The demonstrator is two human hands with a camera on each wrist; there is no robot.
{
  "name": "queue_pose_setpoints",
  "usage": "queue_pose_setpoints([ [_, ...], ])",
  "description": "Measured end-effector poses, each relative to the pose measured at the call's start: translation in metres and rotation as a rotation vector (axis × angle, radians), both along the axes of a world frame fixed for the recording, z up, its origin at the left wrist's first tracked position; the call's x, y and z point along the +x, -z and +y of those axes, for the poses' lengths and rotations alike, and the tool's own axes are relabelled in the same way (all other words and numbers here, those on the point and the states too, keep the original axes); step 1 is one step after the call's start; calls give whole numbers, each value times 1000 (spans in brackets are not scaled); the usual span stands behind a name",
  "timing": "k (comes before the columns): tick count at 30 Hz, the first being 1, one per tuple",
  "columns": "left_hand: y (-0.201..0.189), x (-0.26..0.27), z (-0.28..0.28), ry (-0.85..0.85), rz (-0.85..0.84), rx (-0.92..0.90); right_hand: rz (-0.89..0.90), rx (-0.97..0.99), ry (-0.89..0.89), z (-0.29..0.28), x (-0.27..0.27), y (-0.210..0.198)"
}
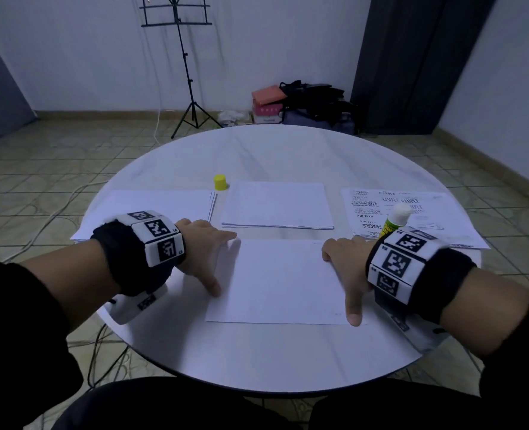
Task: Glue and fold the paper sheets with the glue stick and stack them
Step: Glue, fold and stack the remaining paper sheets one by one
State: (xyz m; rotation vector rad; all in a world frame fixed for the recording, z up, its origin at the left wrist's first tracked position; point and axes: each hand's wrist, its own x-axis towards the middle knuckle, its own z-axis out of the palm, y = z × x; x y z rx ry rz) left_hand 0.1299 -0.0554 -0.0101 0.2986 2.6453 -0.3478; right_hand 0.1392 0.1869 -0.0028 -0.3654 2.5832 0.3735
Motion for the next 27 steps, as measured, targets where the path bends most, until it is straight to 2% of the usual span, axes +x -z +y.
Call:
queue_pose_setpoints([
  [7,3,5,3,-67,-7,125,-10,-40,88,6,16,-5],
  [12,1,11,0,-232,-77,443,-53,-130,130,8,30,-11],
  [16,3,19,-5,-381,49,643,-83,-202,189,11,35,-11],
  [19,9,28,-9,-589,-27,1010,-98,-271,231,14,33,-6],
  [22,12,33,-16,-578,-49,1160,-82,-435,308,18,29,0],
  [25,6,32,-22,-558,44,1245,-73,-645,478,16,24,-2],
  [27,1,28,-26,-559,98,1297,-49,-669,544,12,18,-4],
])
